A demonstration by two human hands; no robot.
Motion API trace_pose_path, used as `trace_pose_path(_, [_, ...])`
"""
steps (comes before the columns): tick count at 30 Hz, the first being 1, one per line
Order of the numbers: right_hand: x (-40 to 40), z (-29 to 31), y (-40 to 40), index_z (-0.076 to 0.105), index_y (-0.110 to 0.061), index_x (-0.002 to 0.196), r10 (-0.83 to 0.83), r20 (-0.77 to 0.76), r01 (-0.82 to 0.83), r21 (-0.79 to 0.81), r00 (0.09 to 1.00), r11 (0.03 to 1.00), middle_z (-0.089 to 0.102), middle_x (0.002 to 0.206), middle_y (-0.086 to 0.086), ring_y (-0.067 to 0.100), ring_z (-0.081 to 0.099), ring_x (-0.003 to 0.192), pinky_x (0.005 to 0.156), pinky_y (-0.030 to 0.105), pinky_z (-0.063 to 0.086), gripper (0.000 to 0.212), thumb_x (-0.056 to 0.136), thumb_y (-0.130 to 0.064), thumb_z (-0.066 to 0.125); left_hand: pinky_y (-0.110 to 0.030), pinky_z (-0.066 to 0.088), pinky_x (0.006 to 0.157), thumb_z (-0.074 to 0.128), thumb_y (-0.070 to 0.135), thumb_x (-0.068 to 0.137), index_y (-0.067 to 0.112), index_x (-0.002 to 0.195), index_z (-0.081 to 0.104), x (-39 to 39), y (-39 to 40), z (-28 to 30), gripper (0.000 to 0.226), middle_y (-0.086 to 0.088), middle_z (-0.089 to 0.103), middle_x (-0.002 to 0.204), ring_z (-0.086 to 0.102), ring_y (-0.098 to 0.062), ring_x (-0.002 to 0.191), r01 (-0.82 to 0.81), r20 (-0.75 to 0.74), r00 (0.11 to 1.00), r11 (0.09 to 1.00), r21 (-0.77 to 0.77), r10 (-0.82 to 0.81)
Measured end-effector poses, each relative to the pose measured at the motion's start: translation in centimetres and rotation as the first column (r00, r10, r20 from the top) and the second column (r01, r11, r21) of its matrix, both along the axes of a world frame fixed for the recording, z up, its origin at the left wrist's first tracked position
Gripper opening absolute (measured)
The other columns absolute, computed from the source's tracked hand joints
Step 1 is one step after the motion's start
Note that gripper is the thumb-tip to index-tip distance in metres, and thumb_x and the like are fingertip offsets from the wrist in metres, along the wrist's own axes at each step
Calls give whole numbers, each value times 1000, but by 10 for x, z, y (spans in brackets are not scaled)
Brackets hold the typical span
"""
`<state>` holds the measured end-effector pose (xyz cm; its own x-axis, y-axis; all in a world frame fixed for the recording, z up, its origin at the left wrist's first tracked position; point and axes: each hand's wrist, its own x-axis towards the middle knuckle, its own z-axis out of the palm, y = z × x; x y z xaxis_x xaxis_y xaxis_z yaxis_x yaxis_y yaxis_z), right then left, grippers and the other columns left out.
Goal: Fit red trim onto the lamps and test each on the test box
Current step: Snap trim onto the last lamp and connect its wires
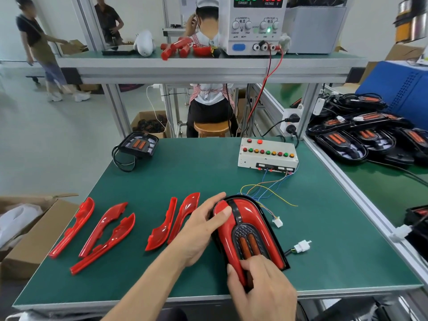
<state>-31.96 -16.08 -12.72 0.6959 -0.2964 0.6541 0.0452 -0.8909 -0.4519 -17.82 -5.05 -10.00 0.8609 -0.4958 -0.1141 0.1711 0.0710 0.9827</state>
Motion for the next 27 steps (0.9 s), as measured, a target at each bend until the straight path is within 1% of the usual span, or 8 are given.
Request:
trace_pose_path(4, [3, 3, 0, 63, -24, 70, -33, -14, 33, 25, 999, 999, 57, 65, -12, 12, 57, 54, 45, 23, 47, 23, 80, -45, 64, -31, 46, 110, 77, 40, 82, 27, 138, 58, -3, 0, -5, 61, 7, 69, 131, 63, -10, 125, -28, 0, 1000, 1000, -5, 28])
trace_pose_path(9, [5, 6, 4, 62, -23, 69, -75, -36, 74, -17, 997, 997, 57, 64, -8, 18, 57, 52, 44, 25, 47, 24, 79, -45, 63, -23, 50, 101, 74, 30, 82, 26, 137, 57, -4, -1, -6, 57, 9, 70, 128, 63, -8, 122, -46, 38, 998, 999, -6, 46])
trace_pose_path(14, [3, 4, 4, 65, -22, 76, -58, -82, 53, -65, 995, 996, 60, 71, -6, 17, 60, 57, 45, 27, 49, 29, 87, -48, 59, -26, 49, 104, 77, 24, 81, 25, 142, 52, -1, 1, -8, 66, 9, 69, 131, 63, -9, 124, -16, 68, 998, 1000, 7, 15])
trace_pose_path(21, [-2, -9, 4, 79, -19, 96, -92, -22, 90, -67, 996, 994, 66, 76, -3, 18, 63, 55, 46, 27, 51, 47, 93, -59, 55, -27, 48, 106, 81, 21, 80, 23, 147, 48, 1, 2, -8, 75, 6, 66, 136, 61, -10, 127, -8, 109, 994, 1000, 30, 4])
trace_pose_path(22, [-5, -9, 4, 79, -22, 99, -67, -30, 66, -34, 997, 997, 67, 78, -6, 14, 63, 57, 48, 25, 51, 42, 92, -56, 57, -28, 48, 107, 82, 21, 80, 23, 147, 48, 1, 2, -8, 75, 6, 65, 137, 60, -10, 127, -6, 111, 994, 999, 34, 2])
trace_pose_path(24, [-17, -5, 3, 72, -40, 92, -29, -51, 39, 213, 998, 976, 65, 75, -14, 0, 60, 60, 54, 12, 48, 23, 88, -58, 59, -26, 48, 107, 83, 19, 79, 22, 146, 48, 3, 2, -8, 76, 6, 66, 136, 61, -10, 126, 1, 104, 995, 999, 34, -5])
trace_pose_path(25, [-23, -2, 2, 65, -44, 82, -35, -104, 73, 390, 994, 918, 64, 71, -16, -3, 59, 60, 55, 7, 43, 25, 86, -66, 55, -25, 48, 106, 84, 18, 78, 21, 146, 48, 3, 3, -8, 77, 6, 66, 136, 61, -10, 125, 0, 89, 996, 1000, 24, -2])
trace_pose_path(27, [-31, 1, -3, 61, -33, 71, 10, -341, 201, 577, 940, 791, 65, 62, -18, -3, 61, 60, 57, 6, 42, 53, 85, -80, 42, -23, 49, 104, 87, 15, 76, 20, 146, 48, 5, 3, -9, 80, 5, 67, 134, 63, -9, 123, -15, 30, 999, 1000, -12, 16])
